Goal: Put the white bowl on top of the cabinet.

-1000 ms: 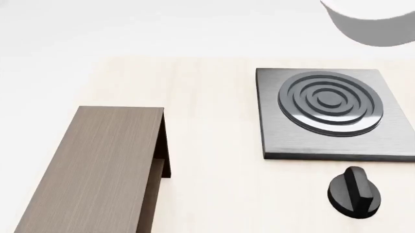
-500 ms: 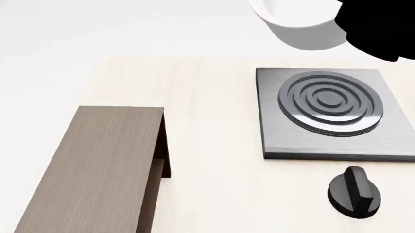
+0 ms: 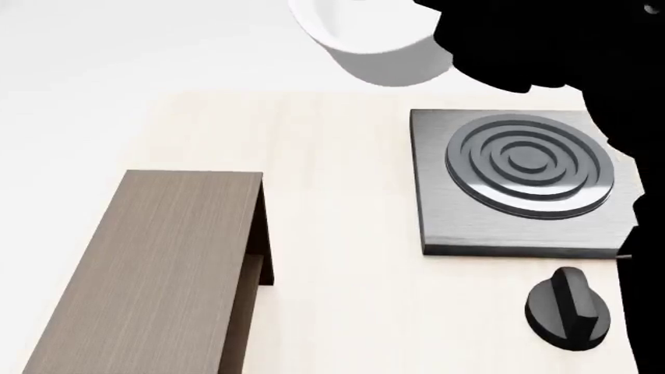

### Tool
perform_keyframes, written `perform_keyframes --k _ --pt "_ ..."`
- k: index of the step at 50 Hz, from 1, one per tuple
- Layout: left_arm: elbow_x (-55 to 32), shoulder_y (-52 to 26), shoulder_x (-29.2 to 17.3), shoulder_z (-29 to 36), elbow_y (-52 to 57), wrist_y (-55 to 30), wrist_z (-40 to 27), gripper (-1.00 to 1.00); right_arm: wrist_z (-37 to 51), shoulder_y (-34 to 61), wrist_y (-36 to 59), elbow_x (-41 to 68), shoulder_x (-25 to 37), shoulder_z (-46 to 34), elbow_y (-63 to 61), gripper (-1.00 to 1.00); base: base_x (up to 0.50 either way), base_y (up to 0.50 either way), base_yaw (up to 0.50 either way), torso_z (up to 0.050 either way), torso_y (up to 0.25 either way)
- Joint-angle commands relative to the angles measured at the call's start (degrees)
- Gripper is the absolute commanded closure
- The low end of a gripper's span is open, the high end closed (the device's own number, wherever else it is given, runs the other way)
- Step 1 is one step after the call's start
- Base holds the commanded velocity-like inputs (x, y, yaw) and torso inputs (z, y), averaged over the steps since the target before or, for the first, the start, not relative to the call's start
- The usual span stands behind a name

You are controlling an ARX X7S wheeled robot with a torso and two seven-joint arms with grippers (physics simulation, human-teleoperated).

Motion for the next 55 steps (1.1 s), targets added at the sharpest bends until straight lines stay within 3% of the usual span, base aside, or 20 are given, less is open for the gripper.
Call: perform_keyframes --k 1,38,55 --pt "-0.1 0.0 0.0 0.0 0.0 0.1 0.0 -1.00 -3.0 0.6 -0.6 -0.2 -2.5 1.2 -0.5 1.00 0.00 0.00 0.00 0.000 0.000" --pt "-0.1 -0.1 -0.1 0.2 0.0 0.0 -0.2 -1.00 -16.2 -1.3 4.7 5.1 -5.6 -0.4 -5.2 1.00 0.00 0.00 0.00 0.000 0.001" --pt "-0.2 -0.1 -0.1 0.2 -0.1 0.1 -0.1 -1.00 -15.1 -3.8 4.9 6.7 -6.5 -1.1 -8.6 1.00 0.00 0.00 0.00 0.001 0.001"
